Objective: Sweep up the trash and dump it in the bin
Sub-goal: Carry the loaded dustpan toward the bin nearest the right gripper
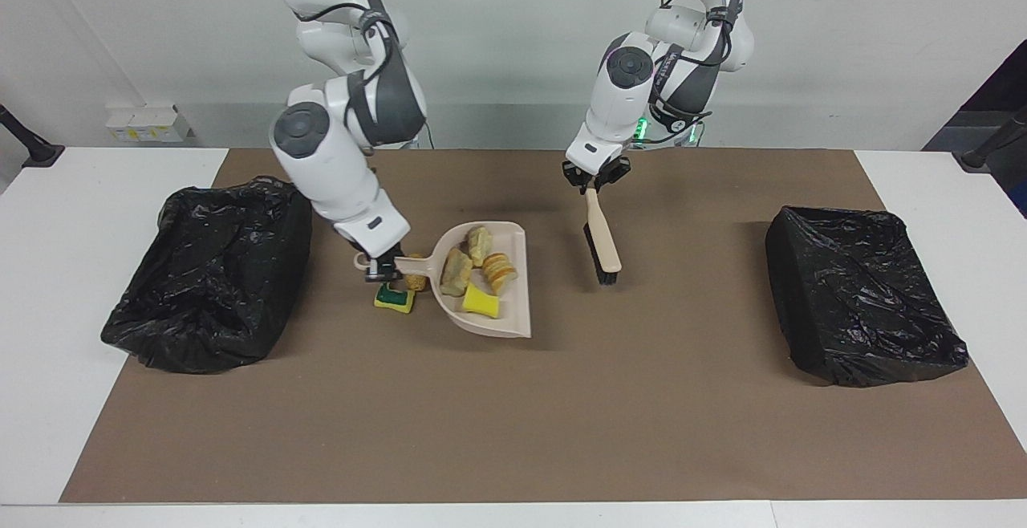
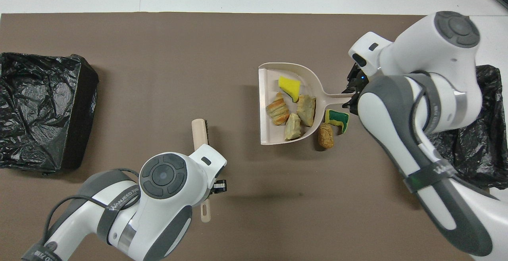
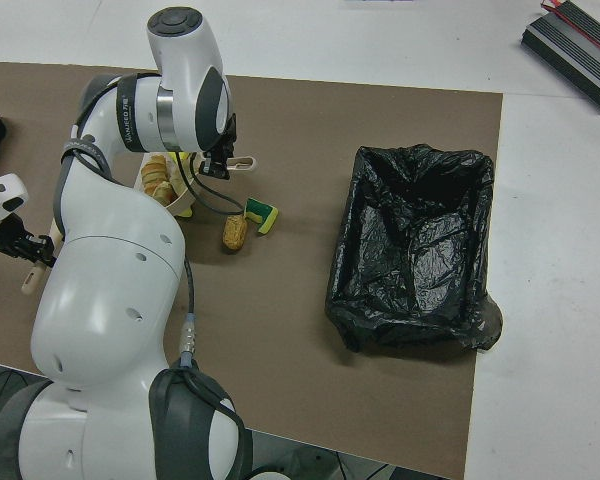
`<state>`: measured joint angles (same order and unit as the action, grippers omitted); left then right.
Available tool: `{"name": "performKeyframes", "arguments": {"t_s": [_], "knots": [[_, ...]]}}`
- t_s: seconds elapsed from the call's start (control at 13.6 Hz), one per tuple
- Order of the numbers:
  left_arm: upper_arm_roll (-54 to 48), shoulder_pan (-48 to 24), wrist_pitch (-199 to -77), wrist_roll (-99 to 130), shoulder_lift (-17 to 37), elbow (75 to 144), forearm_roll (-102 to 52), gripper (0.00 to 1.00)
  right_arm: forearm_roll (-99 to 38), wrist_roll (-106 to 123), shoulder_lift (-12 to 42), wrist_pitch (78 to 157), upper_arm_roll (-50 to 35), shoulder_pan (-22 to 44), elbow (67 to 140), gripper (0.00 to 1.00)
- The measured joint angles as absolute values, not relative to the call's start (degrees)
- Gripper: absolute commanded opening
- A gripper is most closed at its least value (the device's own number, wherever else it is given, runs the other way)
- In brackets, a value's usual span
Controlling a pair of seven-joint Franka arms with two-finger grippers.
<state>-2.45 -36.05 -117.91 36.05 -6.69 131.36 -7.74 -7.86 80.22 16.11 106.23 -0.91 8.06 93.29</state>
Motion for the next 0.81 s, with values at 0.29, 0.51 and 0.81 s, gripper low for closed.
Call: {"name": "performKeyframes", "arguments": {"t_s": [0.29, 0.51, 0.81], "knots": [[-3.0, -42.8, -118.0, 41.5, -10.2, 136.0, -7.7, 0.00, -7.8, 86.1, 15.8, 101.9, -0.9, 0.3, 89.9, 0.00], [-3.3, -49.4, -120.5, 48.7, -10.8, 139.0, -7.7, 0.00, -7.8, 92.3, 15.6, 99.3, -0.7, -6.8, 88.3, 0.00], [-3.5, -54.8, -125.3, 54.0, -10.7, 141.7, -7.7, 0.00, -7.2, 103.6, 15.6, 98.9, -0.3, -16.2, 87.7, 0.00]]}}
